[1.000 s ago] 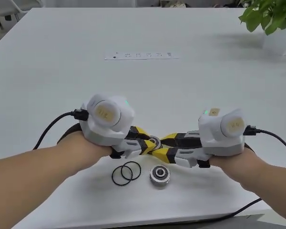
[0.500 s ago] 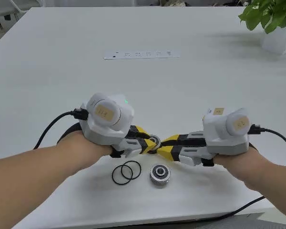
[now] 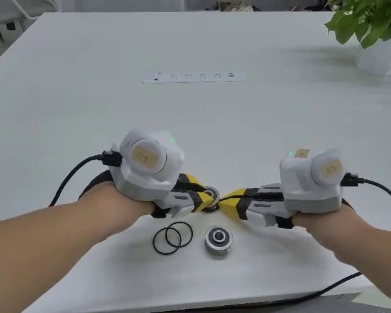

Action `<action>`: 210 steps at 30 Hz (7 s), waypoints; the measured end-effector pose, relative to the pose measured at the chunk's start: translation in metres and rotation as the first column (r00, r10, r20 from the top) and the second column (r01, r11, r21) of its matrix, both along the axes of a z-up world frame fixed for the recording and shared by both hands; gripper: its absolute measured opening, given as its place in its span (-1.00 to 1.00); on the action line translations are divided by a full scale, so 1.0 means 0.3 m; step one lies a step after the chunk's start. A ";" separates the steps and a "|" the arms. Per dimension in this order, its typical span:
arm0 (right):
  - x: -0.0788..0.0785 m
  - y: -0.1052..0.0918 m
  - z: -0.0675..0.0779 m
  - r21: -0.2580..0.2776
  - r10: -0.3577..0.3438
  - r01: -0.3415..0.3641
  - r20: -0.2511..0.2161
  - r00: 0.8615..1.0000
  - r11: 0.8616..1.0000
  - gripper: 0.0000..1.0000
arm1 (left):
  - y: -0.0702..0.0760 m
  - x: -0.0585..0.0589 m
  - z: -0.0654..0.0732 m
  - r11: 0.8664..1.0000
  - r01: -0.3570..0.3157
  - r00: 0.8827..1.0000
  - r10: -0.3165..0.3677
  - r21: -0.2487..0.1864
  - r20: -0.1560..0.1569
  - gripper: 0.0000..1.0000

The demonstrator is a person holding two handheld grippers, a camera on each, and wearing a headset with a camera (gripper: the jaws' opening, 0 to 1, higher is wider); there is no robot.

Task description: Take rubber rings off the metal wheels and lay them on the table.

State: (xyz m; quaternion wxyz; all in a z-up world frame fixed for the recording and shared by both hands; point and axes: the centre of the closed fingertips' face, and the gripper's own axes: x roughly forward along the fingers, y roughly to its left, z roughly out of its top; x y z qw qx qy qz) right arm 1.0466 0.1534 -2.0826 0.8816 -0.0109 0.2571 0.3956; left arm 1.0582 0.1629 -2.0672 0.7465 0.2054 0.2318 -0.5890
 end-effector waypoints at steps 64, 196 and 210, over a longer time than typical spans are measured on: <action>0.001 0.021 0.056 0.113 -0.071 0.079 -0.072 0.995 0.990 -1.00 | -0.002 -0.008 -0.001 0.999 -0.041 0.999 0.041 0.012 0.006 -0.85; -0.079 0.217 0.170 0.311 0.126 -0.062 -0.189 0.974 0.948 -1.00 | 0.353 -0.139 0.227 0.993 -0.085 0.996 0.084 -0.079 -0.005 0.35; -0.101 0.271 0.125 0.287 0.165 -0.088 -0.258 0.952 0.954 -1.00 | 0.392 -0.129 0.233 0.991 -0.109 0.994 0.110 -0.075 0.002 0.37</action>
